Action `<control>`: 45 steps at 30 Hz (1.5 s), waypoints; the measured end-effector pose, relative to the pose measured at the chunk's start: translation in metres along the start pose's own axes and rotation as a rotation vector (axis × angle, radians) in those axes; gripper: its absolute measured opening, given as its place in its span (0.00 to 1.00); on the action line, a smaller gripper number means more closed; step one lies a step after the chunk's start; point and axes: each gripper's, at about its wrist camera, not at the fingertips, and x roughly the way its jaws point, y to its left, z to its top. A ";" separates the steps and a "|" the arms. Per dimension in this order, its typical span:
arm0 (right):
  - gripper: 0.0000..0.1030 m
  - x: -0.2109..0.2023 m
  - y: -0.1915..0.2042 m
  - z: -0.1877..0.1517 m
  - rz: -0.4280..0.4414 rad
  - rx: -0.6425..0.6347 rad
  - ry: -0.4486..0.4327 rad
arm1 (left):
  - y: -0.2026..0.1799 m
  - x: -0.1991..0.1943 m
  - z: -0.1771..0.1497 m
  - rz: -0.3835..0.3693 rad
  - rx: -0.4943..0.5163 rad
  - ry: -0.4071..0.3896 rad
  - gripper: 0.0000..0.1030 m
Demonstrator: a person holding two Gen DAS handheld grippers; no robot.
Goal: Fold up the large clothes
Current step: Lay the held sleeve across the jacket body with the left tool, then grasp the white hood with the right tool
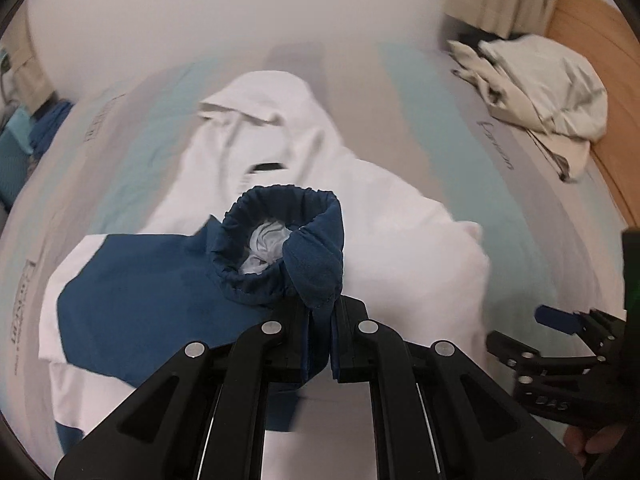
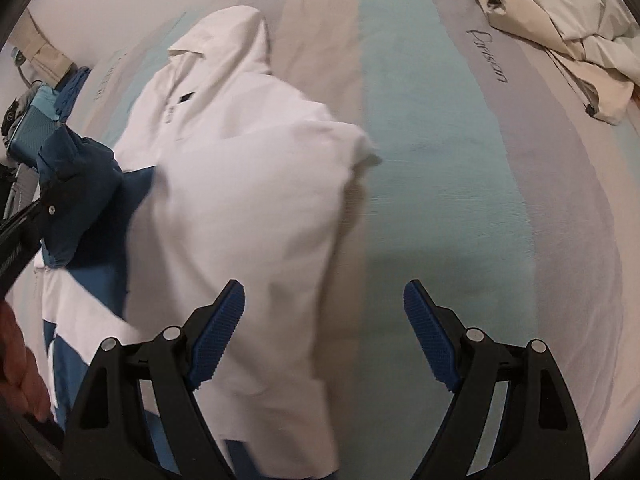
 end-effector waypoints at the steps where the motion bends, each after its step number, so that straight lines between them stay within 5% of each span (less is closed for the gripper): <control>1: 0.76 -0.001 -0.009 -0.002 -0.010 0.007 -0.007 | -0.013 0.002 0.000 -0.013 0.010 0.001 0.06; 12: 0.76 -0.035 -0.079 -0.038 -0.054 0.119 -0.024 | -0.096 0.036 -0.015 -0.052 0.150 0.039 0.06; 25: 0.76 -0.077 -0.108 -0.083 -0.083 0.180 -0.011 | -0.122 0.089 -0.047 -0.062 0.206 0.136 0.09; 27: 0.76 -0.079 -0.105 -0.088 -0.092 0.180 0.006 | -0.118 0.089 -0.044 -0.124 0.169 0.155 0.21; 29: 0.76 -0.084 -0.102 -0.090 -0.083 0.203 0.005 | -0.109 0.085 -0.039 -0.254 0.106 0.169 0.57; 30: 0.76 -0.085 -0.100 -0.091 -0.076 0.205 0.002 | -0.104 0.080 -0.035 -0.326 0.079 0.177 0.66; 32: 0.76 -0.087 -0.092 -0.091 -0.079 0.196 -0.006 | -0.100 0.069 -0.032 -0.347 0.079 0.163 0.84; 37: 0.76 -0.086 -0.064 -0.079 -0.064 0.123 -0.009 | -0.057 0.042 -0.027 -0.328 0.032 0.132 0.92; 45: 0.76 -0.085 -0.001 -0.014 -0.033 -0.045 -0.053 | 0.087 0.017 -0.005 -0.309 -0.100 0.192 0.94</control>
